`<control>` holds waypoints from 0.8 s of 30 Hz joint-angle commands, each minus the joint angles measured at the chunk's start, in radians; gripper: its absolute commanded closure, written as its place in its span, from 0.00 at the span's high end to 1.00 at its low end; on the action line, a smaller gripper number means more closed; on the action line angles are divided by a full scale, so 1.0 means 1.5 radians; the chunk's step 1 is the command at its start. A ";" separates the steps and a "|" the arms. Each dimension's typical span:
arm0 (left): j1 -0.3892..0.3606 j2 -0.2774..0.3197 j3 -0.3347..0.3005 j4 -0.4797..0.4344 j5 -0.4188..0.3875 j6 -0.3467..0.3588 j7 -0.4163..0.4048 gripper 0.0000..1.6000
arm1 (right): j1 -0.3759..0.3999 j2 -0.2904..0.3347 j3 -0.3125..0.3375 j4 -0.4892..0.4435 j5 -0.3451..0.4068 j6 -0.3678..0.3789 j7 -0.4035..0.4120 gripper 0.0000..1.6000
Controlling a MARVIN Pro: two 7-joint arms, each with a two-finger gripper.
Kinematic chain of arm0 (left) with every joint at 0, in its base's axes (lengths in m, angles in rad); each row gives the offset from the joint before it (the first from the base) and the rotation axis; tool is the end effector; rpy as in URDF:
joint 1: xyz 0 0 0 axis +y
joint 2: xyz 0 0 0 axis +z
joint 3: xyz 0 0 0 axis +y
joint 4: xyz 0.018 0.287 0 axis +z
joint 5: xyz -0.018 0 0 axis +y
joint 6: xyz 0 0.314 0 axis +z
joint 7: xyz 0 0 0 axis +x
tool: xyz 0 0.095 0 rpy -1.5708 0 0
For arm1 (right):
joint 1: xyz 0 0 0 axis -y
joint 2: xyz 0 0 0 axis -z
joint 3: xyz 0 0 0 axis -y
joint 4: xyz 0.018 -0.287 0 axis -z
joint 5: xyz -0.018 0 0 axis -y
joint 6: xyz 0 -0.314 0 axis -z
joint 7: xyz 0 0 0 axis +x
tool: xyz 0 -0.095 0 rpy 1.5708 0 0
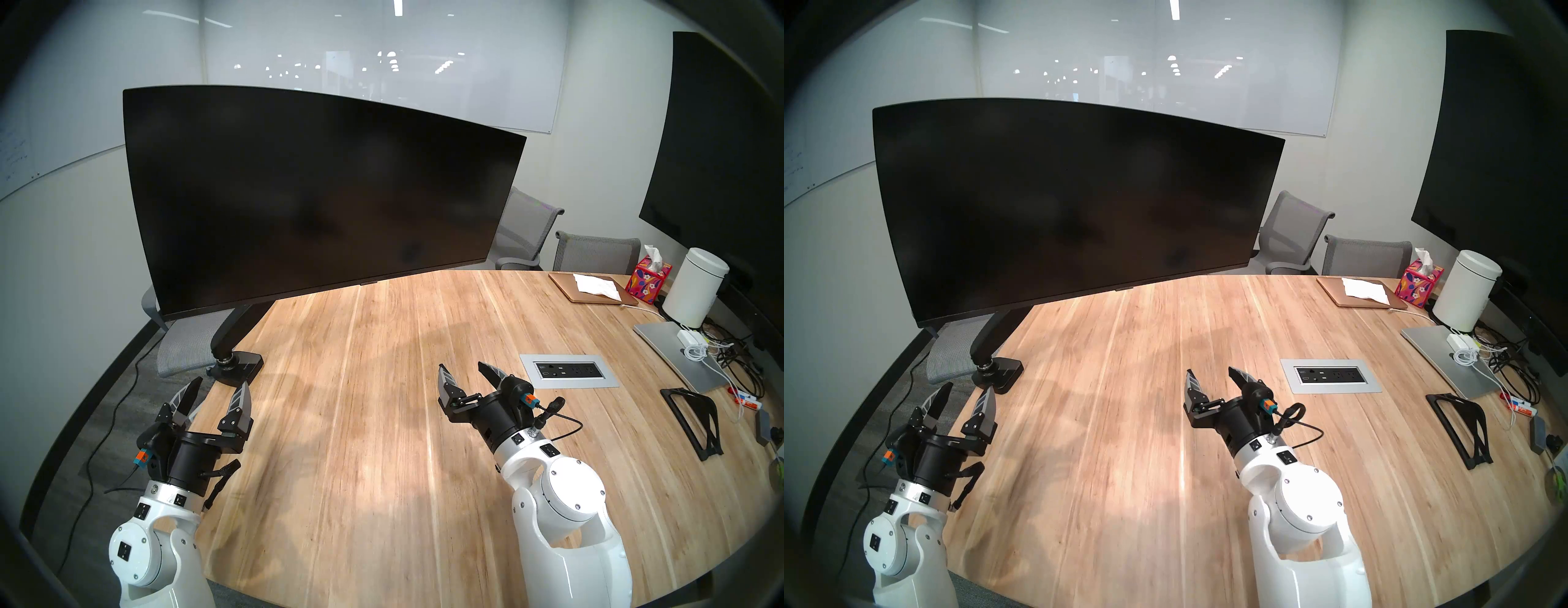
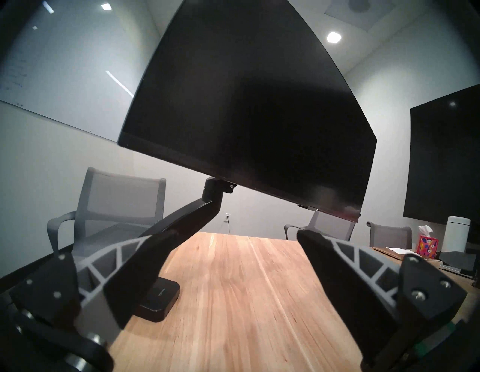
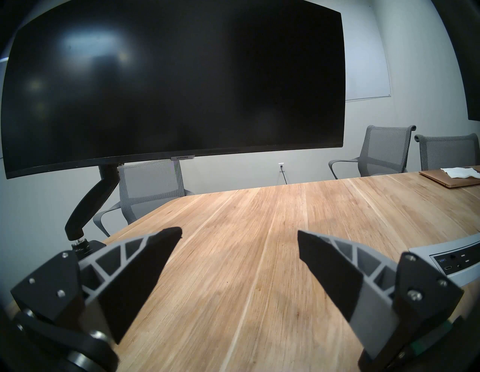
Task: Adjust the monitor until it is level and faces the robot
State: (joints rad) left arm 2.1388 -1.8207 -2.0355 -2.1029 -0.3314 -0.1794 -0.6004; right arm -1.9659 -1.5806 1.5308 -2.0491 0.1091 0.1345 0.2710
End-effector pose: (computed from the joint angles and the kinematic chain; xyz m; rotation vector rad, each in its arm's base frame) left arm 0.2244 0.0922 -0.2662 1.8538 0.1485 2.3380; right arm 0.3106 0.0434 -0.2646 -2.0247 -0.1785 -1.9553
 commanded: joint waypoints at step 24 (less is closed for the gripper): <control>0.007 0.023 0.069 -0.048 0.013 -0.069 0.161 1.00 | 0.002 0.000 0.000 -0.013 0.000 -0.002 0.000 1.00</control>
State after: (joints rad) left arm 2.1583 -1.7939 -1.9356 -2.1431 -0.3061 -0.2683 -0.3650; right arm -1.9660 -1.5806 1.5308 -2.0489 0.1091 0.1346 0.2710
